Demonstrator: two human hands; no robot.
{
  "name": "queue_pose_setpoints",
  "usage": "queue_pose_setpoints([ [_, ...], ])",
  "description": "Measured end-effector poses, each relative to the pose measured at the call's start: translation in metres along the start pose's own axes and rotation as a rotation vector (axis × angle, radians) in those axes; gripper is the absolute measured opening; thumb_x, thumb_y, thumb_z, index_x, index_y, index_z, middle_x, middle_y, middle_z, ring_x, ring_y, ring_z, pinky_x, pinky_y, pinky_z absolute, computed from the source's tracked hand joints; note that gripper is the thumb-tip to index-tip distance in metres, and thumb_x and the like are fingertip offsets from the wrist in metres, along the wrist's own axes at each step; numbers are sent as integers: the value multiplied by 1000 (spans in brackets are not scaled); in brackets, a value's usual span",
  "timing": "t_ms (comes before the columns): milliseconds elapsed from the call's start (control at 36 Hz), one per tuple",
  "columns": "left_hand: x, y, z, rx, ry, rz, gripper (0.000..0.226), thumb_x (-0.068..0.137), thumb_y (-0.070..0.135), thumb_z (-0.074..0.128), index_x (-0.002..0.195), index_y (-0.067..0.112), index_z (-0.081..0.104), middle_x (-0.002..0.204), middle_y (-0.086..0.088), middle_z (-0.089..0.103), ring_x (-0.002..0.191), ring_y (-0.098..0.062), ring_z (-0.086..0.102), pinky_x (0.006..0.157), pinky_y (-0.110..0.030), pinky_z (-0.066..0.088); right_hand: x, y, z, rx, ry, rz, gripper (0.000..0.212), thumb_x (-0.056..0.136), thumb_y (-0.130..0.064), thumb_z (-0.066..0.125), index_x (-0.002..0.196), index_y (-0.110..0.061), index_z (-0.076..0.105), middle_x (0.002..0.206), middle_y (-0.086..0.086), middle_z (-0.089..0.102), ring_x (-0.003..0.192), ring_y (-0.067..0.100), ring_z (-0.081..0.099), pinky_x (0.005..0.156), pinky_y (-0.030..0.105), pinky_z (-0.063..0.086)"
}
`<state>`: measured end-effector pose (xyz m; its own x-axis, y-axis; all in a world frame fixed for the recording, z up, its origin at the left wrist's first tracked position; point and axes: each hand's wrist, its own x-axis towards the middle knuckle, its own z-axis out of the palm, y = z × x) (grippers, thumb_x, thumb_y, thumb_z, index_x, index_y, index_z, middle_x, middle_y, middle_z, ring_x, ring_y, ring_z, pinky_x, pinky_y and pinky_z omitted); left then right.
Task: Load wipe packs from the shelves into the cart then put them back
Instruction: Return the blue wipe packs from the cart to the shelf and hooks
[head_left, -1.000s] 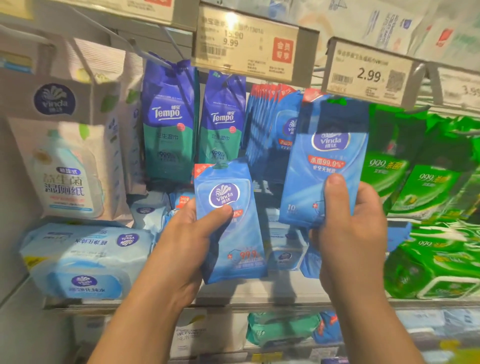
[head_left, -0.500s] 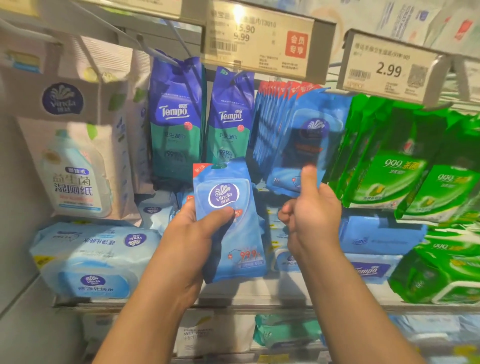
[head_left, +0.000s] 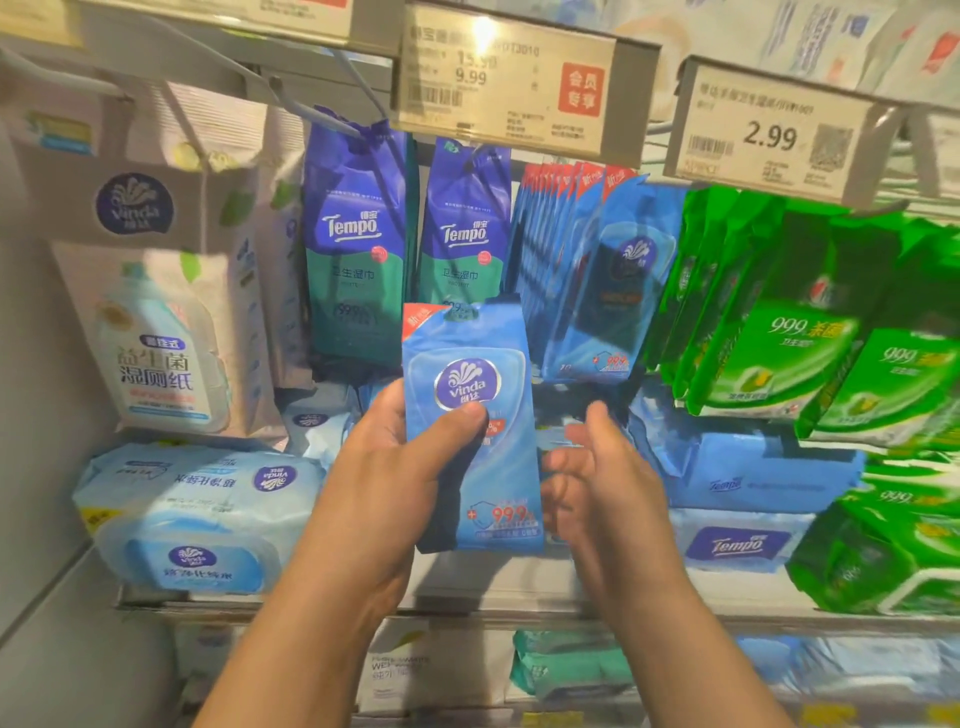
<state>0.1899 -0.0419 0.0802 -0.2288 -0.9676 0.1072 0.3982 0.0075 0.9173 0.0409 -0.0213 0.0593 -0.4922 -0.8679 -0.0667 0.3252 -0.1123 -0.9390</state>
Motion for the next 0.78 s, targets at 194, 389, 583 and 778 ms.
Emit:
queue_pose_setpoints([
  [194,-5,1,13,34,-56,69,33,77,27,74,110,21,72,109,-12,77,100,-39,73,82,-65,58,-37,2,-19,-327,-385,-334,49,82,-54,64,104,-10,64,76,0,70,56,4,59,51,16,46],
  [389,-14,6,38,0,-311,144,37,85,18,64,121,9,62,102,-8,78,74,-22,71,59,-32,59,-46,-14,-28,-369,-162,-575,30,94,-51,48,83,-25,59,59,6,60,49,19,55,50,26,42],
  [583,-9,10,51,112,-481,257,30,93,14,60,122,8,64,118,-4,76,104,-14,72,85,-24,56,-47,-44,-31,-224,-62,-571,26,81,-50,47,81,-28,59,60,2,57,45,19,48,43,28,41],
  [778,3,24,71,197,-443,302,22,98,6,58,119,5,66,99,0,79,76,-4,71,64,-12,52,-37,-63,-21,-144,-28,-539,30,108,-25,38,84,-14,53,50,-3,52,36,14,39,36,20,32],
])
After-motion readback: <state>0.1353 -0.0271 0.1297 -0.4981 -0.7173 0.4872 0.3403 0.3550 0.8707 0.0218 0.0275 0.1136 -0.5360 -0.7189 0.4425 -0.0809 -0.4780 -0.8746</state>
